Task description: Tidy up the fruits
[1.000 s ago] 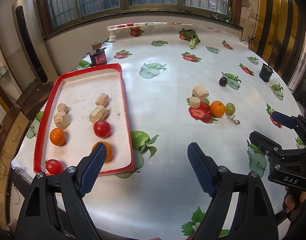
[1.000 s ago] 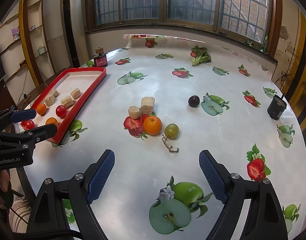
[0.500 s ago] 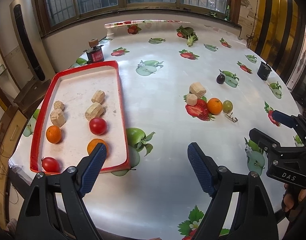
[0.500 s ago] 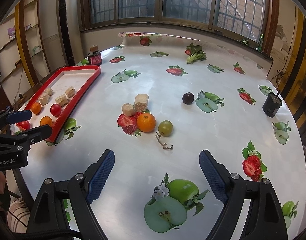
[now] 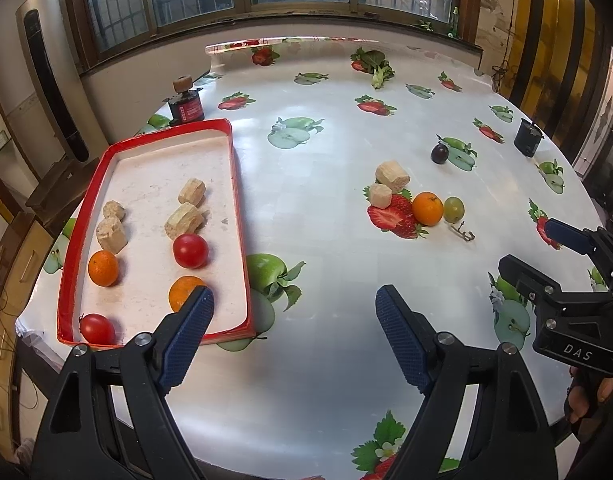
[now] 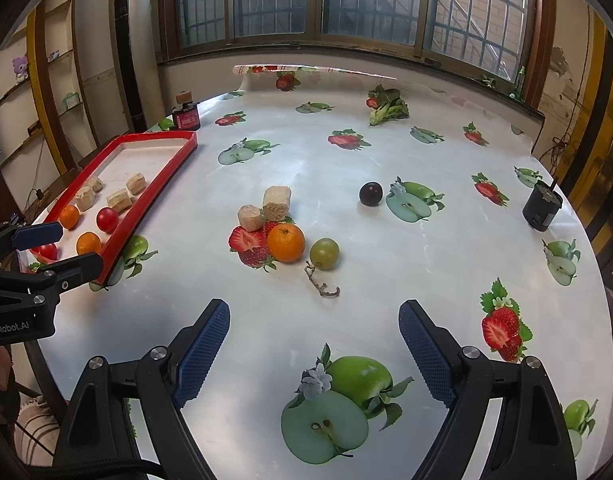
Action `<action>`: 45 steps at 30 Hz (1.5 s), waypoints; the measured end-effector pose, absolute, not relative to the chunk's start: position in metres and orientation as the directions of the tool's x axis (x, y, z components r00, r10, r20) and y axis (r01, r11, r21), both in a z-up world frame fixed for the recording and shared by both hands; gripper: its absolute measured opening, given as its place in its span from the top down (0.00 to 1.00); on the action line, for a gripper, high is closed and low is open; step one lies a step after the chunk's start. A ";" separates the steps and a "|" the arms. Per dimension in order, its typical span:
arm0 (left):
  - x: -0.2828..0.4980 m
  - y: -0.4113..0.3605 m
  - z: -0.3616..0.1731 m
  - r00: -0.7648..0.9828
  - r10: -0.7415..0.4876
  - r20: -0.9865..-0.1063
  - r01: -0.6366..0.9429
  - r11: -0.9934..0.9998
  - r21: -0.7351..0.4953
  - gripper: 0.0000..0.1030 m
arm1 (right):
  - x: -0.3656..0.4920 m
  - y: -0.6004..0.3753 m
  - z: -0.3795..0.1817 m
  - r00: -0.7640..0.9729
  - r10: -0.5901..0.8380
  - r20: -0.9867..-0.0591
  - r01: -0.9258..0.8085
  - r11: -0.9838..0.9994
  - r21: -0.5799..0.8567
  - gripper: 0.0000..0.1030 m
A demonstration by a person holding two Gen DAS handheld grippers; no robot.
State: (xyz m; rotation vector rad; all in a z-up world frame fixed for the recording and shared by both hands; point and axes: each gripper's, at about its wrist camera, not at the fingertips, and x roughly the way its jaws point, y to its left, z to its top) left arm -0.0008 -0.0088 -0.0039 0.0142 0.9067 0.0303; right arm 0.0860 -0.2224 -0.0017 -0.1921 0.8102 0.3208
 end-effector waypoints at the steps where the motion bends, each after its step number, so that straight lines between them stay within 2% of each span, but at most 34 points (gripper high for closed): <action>1: -0.001 -0.009 -0.004 0.616 0.033 -0.787 -0.022 0.999 0.025 0.19 | 0.086 -0.223 -0.002 0.644 0.206 -0.737 -0.353 0.934 -0.047 0.14; 25: 0.000 -0.002 -0.010 0.604 0.039 -0.796 -0.033 0.999 0.023 0.19 | 0.088 -0.223 -0.010 0.626 0.207 -0.752 -0.352 0.935 -0.036 0.14; 32: 0.012 -0.020 -0.025 0.568 -0.020 -0.823 0.020 1.000 -0.011 0.19 | 0.087 -0.229 -0.012 0.631 0.193 -0.751 -0.333 0.942 -0.038 0.14; 35: 0.032 -0.045 -0.041 0.505 -0.098 -0.858 0.072 0.995 -0.072 0.19 | 0.093 -0.248 -0.018 0.630 0.168 -0.758 -0.268 0.963 -0.009 0.13; 40: 0.061 -0.084 -0.067 0.421 -0.142 -0.896 0.100 0.989 -0.110 0.19 | 0.111 -0.306 -0.038 0.584 0.130 -0.801 -0.050 0.991 0.125 0.12; 42: 0.064 -0.098 -0.070 0.422 -0.110 -0.900 0.114 0.991 -0.067 0.17 | 0.115 -0.322 -0.045 0.573 0.088 -0.815 0.029 0.991 0.128 0.12; 45: 0.060 -0.104 -0.060 0.421 -0.164 -0.892 0.146 0.983 -0.112 0.17 | 0.120 -0.333 -0.054 0.548 0.075 -0.833 0.071 0.988 0.136 0.12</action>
